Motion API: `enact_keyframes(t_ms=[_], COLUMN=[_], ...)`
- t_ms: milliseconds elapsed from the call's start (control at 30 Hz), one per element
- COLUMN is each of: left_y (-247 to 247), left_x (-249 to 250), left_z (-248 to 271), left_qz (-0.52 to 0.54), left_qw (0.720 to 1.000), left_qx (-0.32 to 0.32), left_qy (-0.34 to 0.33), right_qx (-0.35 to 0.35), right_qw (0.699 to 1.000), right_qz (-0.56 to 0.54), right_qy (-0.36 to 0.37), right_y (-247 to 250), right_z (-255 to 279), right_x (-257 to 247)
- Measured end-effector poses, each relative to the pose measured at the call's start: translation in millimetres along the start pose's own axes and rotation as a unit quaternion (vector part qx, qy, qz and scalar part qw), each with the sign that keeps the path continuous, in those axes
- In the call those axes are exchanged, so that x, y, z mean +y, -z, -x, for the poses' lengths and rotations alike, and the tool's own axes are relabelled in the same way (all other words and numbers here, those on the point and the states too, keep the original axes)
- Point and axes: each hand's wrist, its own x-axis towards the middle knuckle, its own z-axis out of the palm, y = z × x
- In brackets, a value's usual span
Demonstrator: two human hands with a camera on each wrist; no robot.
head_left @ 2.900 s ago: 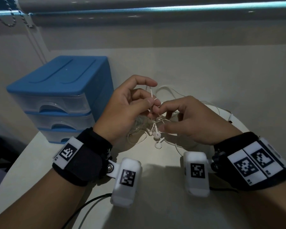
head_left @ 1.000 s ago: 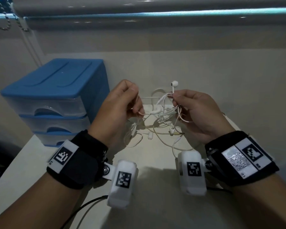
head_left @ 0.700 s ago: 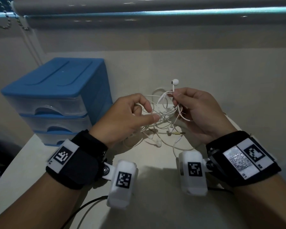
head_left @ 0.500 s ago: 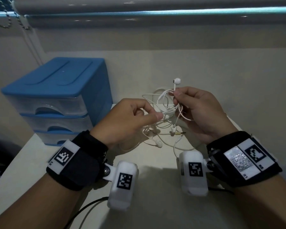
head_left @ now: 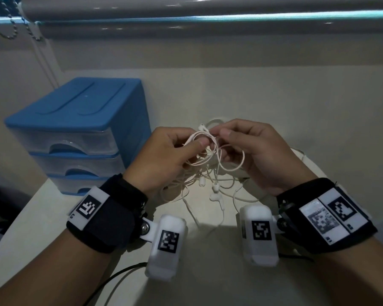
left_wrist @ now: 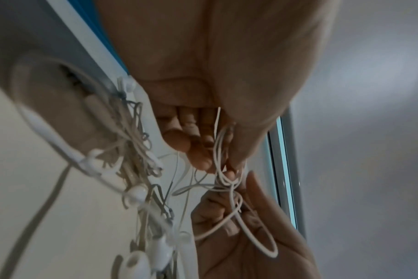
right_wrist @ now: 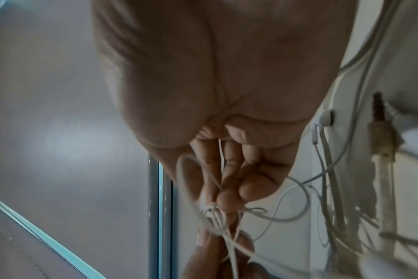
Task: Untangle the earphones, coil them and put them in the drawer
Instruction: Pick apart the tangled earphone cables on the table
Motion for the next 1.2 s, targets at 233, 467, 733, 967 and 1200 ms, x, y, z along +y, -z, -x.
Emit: enact_keyframes(t_ms=[233, 467, 733, 967, 1200], left_y=[-2.9, -3.4, -1.9, -2.0, -2.7], left_x=[2.7, 4.1, 3.2, 4.9, 3.3], left_z=[0.3, -1.5, -2.3, -1.6, -0.8], left_qz=[0.076, 0.096, 0.122, 0.122, 0.121], left_qw=[0.996, 0.993, 0.991, 0.992, 0.992], left_qx=[0.05, 0.073, 0.051, 0.03, 0.008], left_qy=[0.019, -0.006, -0.017, -0.019, -0.033], right_qx=[0.082, 0.021, 0.049, -0.007, -0.03], right_qw=[0.996, 0.996, 0.983, 0.97, 0.965], right_qz=[0.009, 0.071, 0.12, 0.214, 0.247], right_qy=[-0.037, -0.041, 0.129, 0.117, 0.077], right_y=[6.3, 1.1, 8.1, 5.2, 5.3], right_z=[-4.3, 0.8, -2.5, 0.7, -0.3], right_x=[-0.7, -0.6, -3.0, 0.7, 5.2])
